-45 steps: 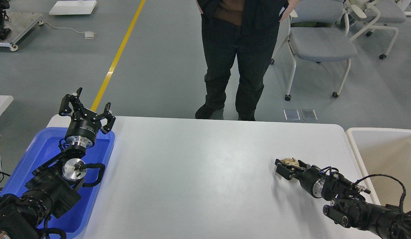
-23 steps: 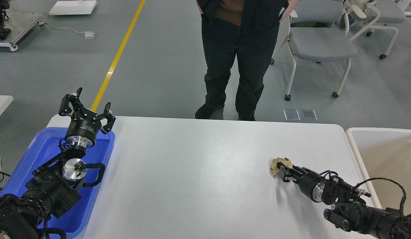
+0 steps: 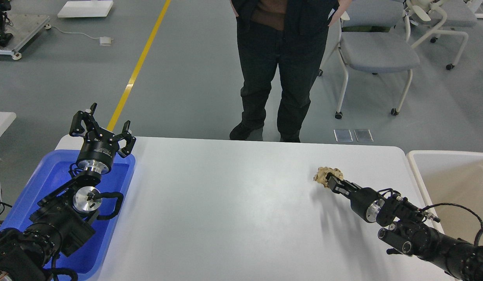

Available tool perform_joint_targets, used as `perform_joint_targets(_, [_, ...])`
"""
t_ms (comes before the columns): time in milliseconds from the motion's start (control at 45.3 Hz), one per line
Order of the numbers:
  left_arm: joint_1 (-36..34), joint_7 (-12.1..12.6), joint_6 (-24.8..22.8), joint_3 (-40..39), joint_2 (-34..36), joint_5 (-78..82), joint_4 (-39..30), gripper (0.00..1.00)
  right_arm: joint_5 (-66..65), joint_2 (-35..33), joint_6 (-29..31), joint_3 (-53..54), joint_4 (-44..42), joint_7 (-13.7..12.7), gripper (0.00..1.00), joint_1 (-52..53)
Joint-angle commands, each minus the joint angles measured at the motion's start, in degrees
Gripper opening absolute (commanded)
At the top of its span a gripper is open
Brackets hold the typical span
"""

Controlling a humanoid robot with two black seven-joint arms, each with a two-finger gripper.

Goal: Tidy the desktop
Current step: 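Lift the paper ball with the right gripper toward the white bin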

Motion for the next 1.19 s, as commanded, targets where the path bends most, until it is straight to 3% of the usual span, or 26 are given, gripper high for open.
perform_joint_targets(0, [0.0,0.0,-0.07,0.0,0.0,0.0,0.01,1.0,5.9,-9.55,5.74,4.6,12.18,1.47,0.0,3.12])
perform_joint_targets(154, [0.0,0.0,-0.07,0.0,0.0,0.0,0.01,1.0,10.29,-21.07,13.64,4.69,21.24,1.12,0.0,7.61])
perform_joint_targets(309, [0.0,0.0,-0.07,0.0,0.0,0.0,0.01,1.0,17.23,-28.81,25.77,6.7,23.01,0.15,0.0,12.61])
perform_joint_targets(397, [0.0,0.0,-0.07,0.0,0.0,0.0,0.01,1.0,21.27,-31.54,32.62,9.08,22.48,-2.74,0.0,15.16])
perform_joint_targets(507, [0.0,0.0,-0.07,0.0,0.0,0.0,0.01,1.0,25.93,-32.95,36.24,12.94,21.95,-8.8,0.0,17.54])
perform_joint_targets(728, [0.0,0.0,-0.07,0.0,0.0,0.0,0.01,1.0,29.1,-31.46,33.88,20.41,15.28,-24.45,0.0,17.02])
perform_joint_targets(838, [0.0,0.0,-0.07,0.0,0.0,0.0,0.01,1.0,31.82,-27.95,29.13,21.39,8.87,-30.25,0.0,16.4])
perform_joint_targets(1015, [0.0,0.0,0.01,0.0,0.0,0.0,0.01,1.0,40.52,-25.57,20.7,20.95,1.83,-36.41,0.0,14.91])
perform_joint_targets(1169, [0.0,0.0,0.01,0.0,0.0,0.0,0.01,1.0,44.65,-22.94,14.37,21.21,-2.56,-38.35,0.0,12.71])
